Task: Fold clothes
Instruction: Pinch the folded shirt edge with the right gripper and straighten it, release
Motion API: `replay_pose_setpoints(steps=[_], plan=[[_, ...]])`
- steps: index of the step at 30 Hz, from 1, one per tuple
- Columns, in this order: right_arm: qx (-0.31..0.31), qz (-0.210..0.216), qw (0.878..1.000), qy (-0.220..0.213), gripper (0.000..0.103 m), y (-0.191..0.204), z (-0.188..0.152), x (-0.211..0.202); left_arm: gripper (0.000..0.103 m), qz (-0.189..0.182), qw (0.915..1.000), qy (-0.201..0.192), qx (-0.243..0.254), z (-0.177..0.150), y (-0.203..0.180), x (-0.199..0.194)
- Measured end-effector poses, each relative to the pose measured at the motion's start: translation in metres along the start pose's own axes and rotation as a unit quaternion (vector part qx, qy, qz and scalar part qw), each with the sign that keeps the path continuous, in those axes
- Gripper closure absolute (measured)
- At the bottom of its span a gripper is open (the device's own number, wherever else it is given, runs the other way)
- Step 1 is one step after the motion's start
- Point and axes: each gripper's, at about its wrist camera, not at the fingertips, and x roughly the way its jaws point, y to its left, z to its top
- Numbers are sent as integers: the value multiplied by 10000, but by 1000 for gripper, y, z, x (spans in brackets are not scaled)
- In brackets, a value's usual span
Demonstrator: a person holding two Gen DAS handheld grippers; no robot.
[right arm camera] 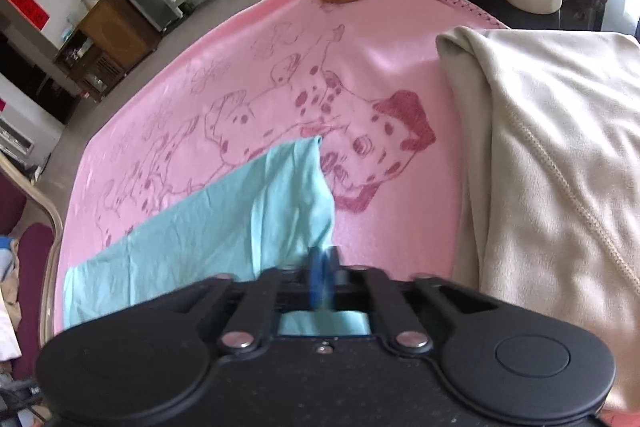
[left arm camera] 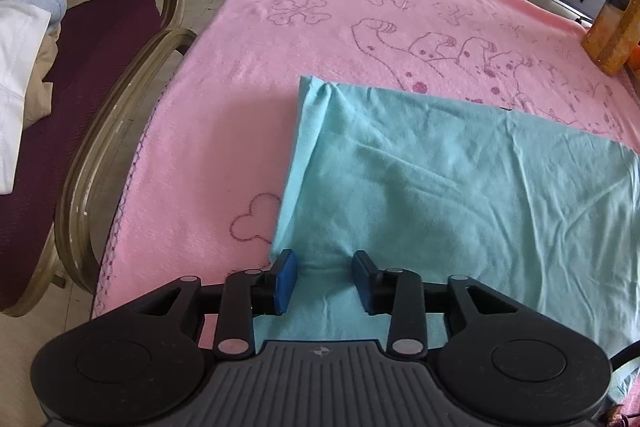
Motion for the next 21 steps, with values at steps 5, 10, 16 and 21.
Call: replay_pose_setpoints(steps=[5,10,16,21], plan=[[-18,-624,9980,-17,103,-6,-1,0,63,39,10000,-14,9,-1,0,0],[245,-570,9975,-352,95,-10,-1,-16,63,41,9999,-108,-10,-4,3,-9],[709,179,9970,-252,75,-26,-13,-46,72,58,9994,-329,-12,-10,10,-29],[486,-27,9984,297,74,-30,-26,-39,72,32,9998,-158,-94,-33,16,-34]])
